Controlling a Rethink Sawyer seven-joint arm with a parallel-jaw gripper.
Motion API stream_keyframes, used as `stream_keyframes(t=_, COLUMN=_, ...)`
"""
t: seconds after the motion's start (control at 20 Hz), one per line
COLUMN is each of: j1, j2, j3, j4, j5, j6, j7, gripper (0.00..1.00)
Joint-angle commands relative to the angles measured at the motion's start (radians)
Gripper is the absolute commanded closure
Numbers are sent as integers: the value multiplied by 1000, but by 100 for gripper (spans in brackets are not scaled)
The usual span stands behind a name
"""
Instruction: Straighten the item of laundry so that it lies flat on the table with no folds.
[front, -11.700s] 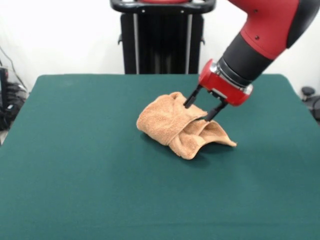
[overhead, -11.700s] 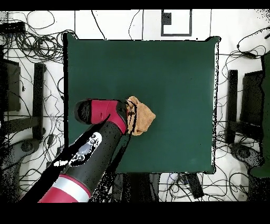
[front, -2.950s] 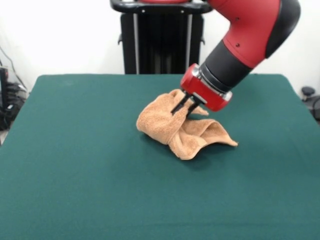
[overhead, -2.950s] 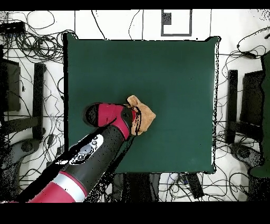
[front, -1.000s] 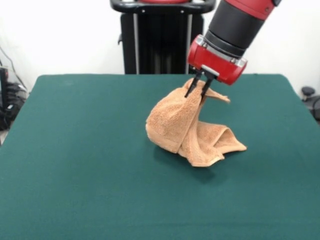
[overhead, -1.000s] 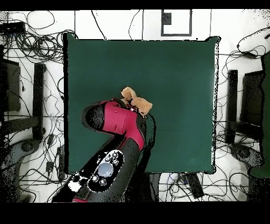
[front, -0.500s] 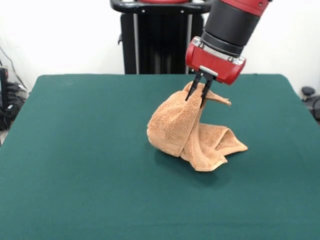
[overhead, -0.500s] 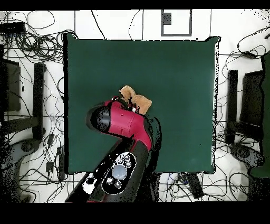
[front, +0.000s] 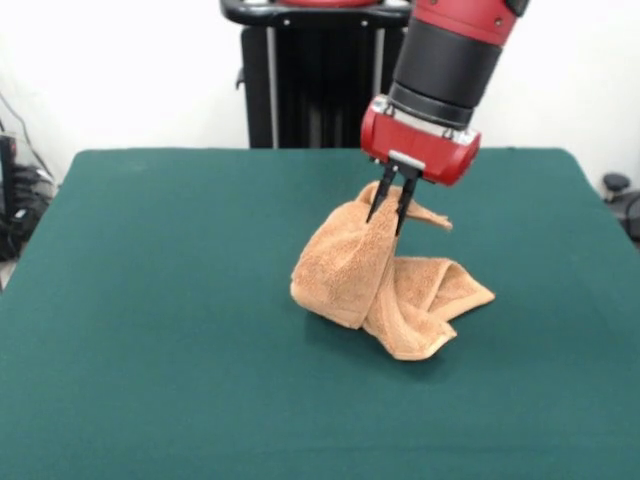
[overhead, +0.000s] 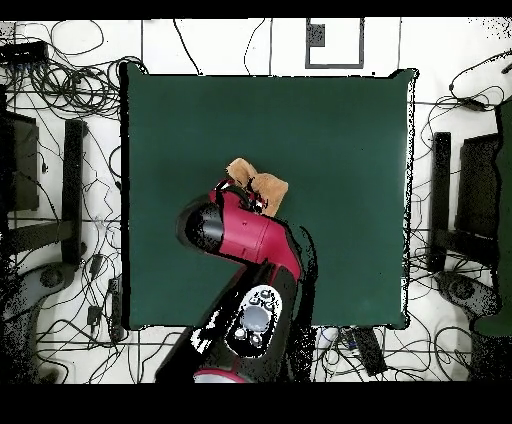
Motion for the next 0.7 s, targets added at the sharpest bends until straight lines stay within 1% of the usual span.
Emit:
stream_keyframes(t=0.05, j1=-47, j2=-7, j3=206, j4=115, j5=-67, j6=-112, j7=106, gripper=100)
stream_keyframes(t=0.2, j1=-72, j2=-17, j3=236, j4=139, j5=-89, j6=-148, j7=113, gripper=100)
stream_keyframes(t=0.45, j1=-144, j2=-56, j3=303, j4=188, j5=-146, j6=-209, j7=113, gripper=100)
stream_keyframes(t=0.7, j1=-151, j2=-116, j3=312, j4=247, j5=-171, j6=-207, j7=138, gripper=100)
